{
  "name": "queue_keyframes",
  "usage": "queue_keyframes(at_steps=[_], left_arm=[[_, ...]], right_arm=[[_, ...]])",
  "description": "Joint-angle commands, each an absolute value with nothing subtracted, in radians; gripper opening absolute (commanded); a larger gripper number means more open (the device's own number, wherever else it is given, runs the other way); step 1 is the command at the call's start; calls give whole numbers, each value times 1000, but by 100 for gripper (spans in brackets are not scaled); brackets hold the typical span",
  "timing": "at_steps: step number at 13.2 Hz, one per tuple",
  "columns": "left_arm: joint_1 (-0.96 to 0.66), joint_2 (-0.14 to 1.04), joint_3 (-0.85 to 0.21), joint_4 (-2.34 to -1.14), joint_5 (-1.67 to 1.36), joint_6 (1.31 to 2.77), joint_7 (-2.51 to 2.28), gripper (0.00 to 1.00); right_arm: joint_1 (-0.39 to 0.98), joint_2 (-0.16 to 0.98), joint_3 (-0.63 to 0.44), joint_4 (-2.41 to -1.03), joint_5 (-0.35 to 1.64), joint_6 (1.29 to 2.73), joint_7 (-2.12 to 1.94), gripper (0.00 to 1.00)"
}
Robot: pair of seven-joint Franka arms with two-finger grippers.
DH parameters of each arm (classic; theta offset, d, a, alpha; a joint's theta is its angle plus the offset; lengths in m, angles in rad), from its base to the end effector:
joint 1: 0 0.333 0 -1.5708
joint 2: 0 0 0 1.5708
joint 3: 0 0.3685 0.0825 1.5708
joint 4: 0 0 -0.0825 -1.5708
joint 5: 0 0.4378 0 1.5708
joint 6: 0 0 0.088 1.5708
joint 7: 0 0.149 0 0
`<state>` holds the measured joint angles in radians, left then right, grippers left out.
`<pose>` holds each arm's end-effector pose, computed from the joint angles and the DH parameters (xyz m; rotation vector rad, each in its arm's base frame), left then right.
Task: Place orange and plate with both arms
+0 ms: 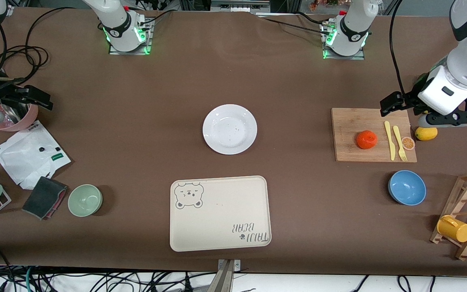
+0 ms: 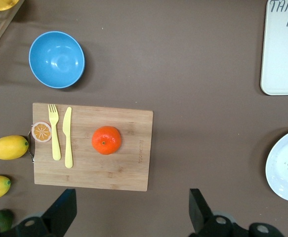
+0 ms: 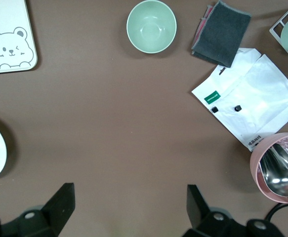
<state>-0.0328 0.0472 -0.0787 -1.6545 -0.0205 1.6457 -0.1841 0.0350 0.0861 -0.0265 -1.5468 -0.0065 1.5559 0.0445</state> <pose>0.6200 -0.0714 0.5683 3.1225 0.1167 -0.0919 0.6322 0.0051 0.5929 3.1280 -0.0561 -0.1201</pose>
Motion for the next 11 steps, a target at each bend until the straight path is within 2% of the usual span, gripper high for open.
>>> queue_keyframes(at_steps=[1,11], left_arm=[[-35,60,-75,-1621,-46,1621,-160,100],[-38,60,-75,-1621,-46,1621,-161,100]], right_arm=[[40,91,-26,-1532,-14,1543,63,100],[38,91,-28,-1532,-15,1543,51,100]])
